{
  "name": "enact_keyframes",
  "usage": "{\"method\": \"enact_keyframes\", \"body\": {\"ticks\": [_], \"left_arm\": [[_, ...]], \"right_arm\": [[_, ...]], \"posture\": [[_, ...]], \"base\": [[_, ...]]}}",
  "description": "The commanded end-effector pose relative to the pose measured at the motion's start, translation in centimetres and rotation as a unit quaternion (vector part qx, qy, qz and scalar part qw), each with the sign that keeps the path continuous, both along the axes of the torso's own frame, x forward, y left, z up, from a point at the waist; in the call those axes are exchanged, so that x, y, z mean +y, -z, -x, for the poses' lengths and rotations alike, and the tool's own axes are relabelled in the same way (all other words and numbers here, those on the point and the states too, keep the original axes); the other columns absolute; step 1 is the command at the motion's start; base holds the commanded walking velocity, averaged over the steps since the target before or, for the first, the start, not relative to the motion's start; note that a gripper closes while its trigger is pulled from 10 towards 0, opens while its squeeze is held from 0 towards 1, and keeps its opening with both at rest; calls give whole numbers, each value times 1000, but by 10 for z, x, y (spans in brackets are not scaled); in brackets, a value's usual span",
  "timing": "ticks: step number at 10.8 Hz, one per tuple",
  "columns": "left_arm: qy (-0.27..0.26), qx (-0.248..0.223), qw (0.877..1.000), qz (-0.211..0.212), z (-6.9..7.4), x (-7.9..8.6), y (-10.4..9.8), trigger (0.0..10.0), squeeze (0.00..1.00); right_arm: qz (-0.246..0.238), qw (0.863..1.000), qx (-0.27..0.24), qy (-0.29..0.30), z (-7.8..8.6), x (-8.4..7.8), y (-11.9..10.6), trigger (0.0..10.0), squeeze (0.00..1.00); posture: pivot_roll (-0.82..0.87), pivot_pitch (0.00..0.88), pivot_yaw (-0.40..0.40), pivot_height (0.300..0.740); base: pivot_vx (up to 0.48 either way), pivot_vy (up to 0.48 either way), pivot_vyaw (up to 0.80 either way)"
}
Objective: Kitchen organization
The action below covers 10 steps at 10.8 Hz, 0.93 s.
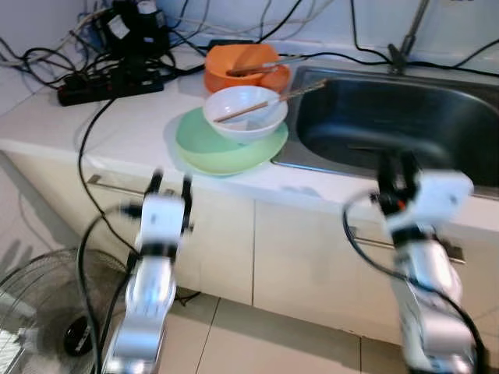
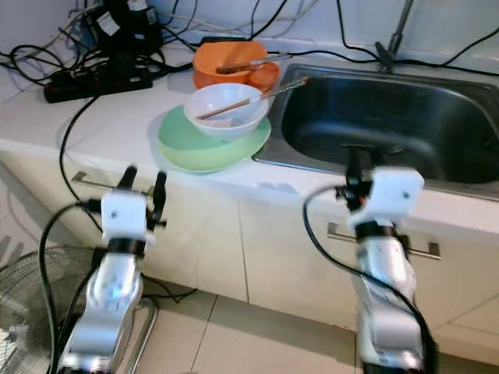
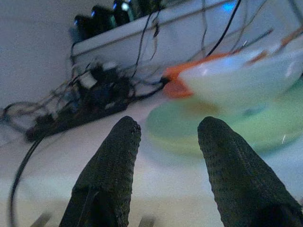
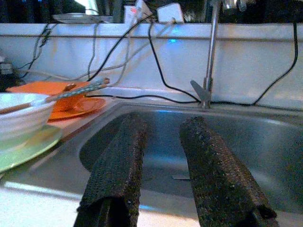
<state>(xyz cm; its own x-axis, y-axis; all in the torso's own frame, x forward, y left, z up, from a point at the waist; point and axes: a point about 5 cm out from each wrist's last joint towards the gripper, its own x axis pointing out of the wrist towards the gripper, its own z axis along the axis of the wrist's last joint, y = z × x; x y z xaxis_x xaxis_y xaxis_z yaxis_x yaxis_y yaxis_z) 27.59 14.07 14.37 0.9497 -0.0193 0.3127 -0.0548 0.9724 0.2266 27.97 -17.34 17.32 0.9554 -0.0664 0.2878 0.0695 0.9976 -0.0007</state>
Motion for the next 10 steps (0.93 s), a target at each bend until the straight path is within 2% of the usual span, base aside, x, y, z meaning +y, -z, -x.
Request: {"method": "enact_keyframes", "body": {"ticks": [1,2,3,5,7,8,10], "left_arm": [[1,-15,1000,15,-8,-2,-11,10000,0],[10,-39,999,30,-23,-7,-28,10000,0],[18,-52,998,29,-34,-13,-39,10000,0],[45,-63,996,32,-48,-29,-52,10000,0],[66,-42,996,48,-50,-38,-46,10000,0],[73,-32,995,52,-49,-41,-39,10000,0],[79,-33,995,57,-48,-43,-38,10000,0]], "right_arm": [[-13,1000,15,-9,-10,7,5,10000,0],[-35,999,11,-33,-25,23,0,10000,0],[-34,998,11,-57,-34,36,-3,10000,0],[-50,996,16,-67,-46,49,-3,10000,0],[-56,996,17,-66,-48,50,-1,10000,0],[-56,996,23,-64,-49,49,2,10000,0],[-57,996,31,-64,-49,48,6,10000,0]], "posture": [[28,5,64,740],[41,0,65,740],[51,0,62,740],[68,0,53,740],[50,0,64,740],[43,0,67,740],[44,0,64,740]], "base": [[0,0,0],[0,0,0],[0,0,0],[0,0,0],[0,0,0],[0,0,-413],[0,0,-650]]}}
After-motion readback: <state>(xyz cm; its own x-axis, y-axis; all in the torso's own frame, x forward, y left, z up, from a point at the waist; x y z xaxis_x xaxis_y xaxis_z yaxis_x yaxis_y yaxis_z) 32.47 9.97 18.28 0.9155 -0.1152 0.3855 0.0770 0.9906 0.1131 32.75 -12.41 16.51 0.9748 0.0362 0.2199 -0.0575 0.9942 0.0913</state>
